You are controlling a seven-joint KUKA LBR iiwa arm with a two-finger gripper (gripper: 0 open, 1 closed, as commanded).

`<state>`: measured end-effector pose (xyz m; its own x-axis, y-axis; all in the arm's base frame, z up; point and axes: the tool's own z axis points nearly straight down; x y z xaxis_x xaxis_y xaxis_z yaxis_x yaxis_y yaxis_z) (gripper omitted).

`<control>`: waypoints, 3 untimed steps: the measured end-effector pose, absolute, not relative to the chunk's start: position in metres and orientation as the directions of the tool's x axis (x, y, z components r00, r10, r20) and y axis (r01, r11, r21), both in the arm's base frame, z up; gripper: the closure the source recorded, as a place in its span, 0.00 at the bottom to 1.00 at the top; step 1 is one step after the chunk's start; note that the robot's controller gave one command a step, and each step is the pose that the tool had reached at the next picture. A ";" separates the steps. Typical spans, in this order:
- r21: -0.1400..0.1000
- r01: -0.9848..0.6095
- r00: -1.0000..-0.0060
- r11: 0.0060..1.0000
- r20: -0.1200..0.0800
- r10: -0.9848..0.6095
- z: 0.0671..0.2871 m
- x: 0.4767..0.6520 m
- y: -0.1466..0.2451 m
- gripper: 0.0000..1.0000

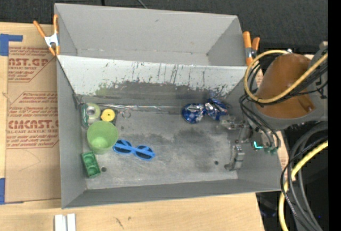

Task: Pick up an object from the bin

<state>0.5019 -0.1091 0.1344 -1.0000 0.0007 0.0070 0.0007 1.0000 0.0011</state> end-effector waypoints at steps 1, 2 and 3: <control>0.000 0.341 -0.940 0.940 -0.002 0.341 0.118 0.554 -0.135 0.00; 0.004 0.331 -0.944 0.944 -0.003 0.331 0.106 0.591 -0.083 0.00; 0.003 0.381 -0.924 0.924 -0.015 0.381 0.076 0.595 -0.089 0.00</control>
Offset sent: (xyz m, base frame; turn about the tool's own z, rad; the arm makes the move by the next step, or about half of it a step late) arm 0.0518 -0.0258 -0.0156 0.3466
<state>0.5952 -0.0891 0.0761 -0.9243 0.3815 -0.0148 0.3815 0.9244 0.0033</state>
